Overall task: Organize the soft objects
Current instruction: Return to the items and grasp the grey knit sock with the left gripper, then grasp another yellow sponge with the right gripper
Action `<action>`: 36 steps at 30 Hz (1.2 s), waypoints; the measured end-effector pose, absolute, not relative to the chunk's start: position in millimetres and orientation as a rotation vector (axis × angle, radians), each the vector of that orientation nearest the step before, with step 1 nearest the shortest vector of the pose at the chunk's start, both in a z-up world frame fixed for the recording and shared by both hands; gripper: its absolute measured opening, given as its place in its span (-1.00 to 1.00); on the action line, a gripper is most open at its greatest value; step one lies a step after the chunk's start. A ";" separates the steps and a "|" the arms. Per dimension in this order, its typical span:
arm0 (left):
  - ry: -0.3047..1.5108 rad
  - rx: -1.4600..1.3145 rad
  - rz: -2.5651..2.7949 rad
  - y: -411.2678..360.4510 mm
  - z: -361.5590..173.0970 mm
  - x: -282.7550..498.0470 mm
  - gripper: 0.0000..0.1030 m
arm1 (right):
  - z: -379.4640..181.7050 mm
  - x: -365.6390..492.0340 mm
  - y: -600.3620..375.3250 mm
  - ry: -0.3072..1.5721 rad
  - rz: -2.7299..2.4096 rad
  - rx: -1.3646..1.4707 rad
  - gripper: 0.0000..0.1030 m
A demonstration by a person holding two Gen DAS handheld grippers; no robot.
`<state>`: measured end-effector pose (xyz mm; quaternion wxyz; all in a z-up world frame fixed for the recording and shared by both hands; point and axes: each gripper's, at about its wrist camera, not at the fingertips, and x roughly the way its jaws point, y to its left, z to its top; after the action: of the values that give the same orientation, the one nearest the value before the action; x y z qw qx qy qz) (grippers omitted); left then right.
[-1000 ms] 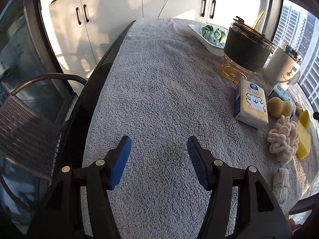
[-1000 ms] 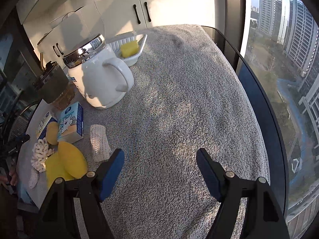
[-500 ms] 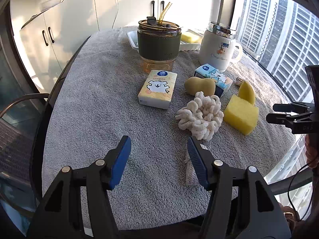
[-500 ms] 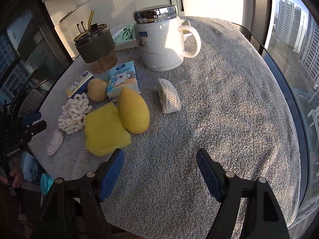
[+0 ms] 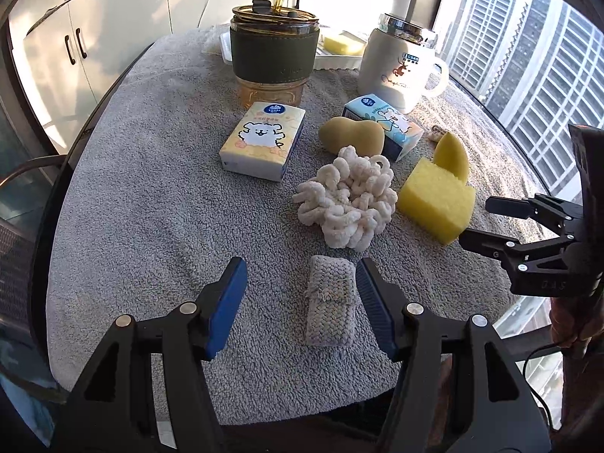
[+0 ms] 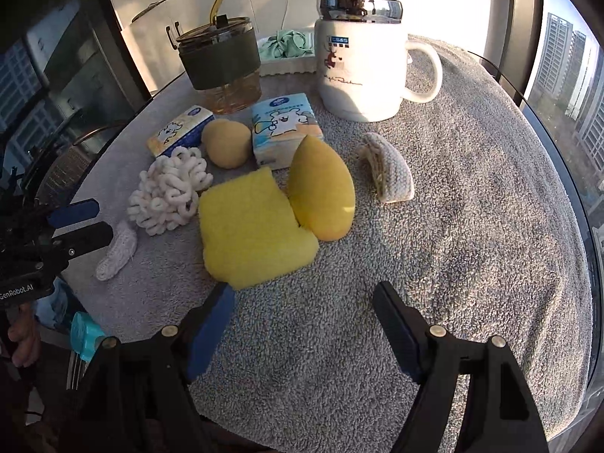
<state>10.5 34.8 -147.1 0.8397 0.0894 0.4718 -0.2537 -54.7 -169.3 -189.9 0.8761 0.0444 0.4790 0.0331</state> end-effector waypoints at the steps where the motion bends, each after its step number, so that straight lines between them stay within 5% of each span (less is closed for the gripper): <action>1: 1.005 0.183 -0.537 33.5 -149.5 11.0 0.13 | -189.6 -53.3 -166.7 1.000 0.068 0.084 0.54; 17: 1.069 0.049 -0.632 26.8 -162.7 15.7 0.12 | -184.4 -58.5 -156.5 0.995 0.172 0.164 0.54; 20: 1.055 0.066 -0.629 22.6 -162.8 13.9 -0.02 | -186.4 -56.1 -150.8 0.993 0.170 0.162 0.54; 22: 1.044 0.088 -0.606 20.6 -162.7 14.0 -0.50 | -188.5 -53.4 -149.9 0.992 0.171 0.167 0.54; 34: 1.016 -0.020 -0.617 40.9 -154.8 16.6 -0.50 | -191.0 -35.5 -146.0 0.939 0.144 0.176 0.54; 36: 1.009 -0.011 -0.611 40.8 -153.4 16.3 -0.50 | -192.0 -34.3 -142.5 0.924 0.121 0.152 0.40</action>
<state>16.3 40.8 -153.4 0.8311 -0.0051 0.4757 -0.2880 -34.3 -142.5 -192.0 0.8905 0.0734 0.4452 0.0584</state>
